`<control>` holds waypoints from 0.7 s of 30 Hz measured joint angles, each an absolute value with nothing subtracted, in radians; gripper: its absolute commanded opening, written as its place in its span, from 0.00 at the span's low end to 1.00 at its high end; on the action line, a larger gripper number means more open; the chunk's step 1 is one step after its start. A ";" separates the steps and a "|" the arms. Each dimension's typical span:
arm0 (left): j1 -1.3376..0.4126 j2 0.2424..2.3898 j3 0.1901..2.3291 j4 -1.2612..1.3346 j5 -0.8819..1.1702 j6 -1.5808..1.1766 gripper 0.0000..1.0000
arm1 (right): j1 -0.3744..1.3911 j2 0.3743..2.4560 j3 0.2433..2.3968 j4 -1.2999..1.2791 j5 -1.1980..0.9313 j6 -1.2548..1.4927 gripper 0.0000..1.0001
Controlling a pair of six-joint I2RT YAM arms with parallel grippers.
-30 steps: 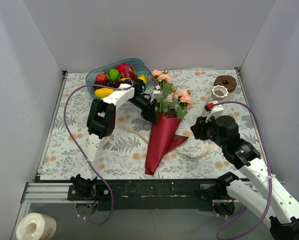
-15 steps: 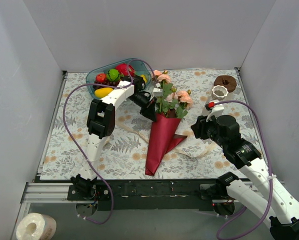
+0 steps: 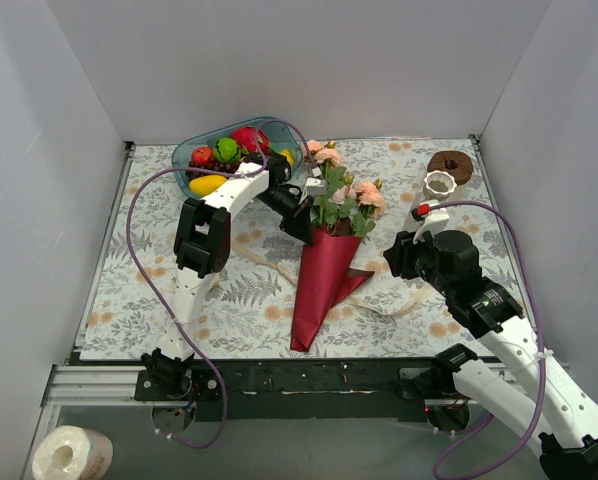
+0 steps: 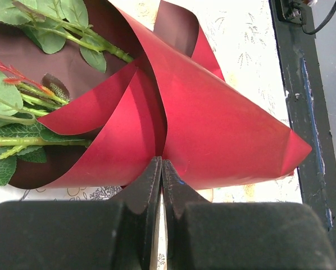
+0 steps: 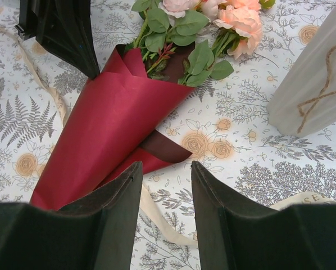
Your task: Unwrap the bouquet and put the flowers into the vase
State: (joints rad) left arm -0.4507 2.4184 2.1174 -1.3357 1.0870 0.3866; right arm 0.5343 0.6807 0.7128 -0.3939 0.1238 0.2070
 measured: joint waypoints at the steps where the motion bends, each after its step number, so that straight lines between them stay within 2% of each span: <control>1: -0.452 2.418 2.116 -1.336 1.088 0.387 0.00 | 0.534 0.680 0.713 -0.393 0.125 0.207 0.47; 12: -0.467 2.398 2.095 -1.343 1.103 0.380 0.00 | 0.534 0.679 0.713 -0.393 0.128 0.211 0.47; 21: -0.476 2.373 2.235 -1.349 1.166 0.305 0.00 | 0.534 0.648 0.713 -0.396 0.129 0.221 0.47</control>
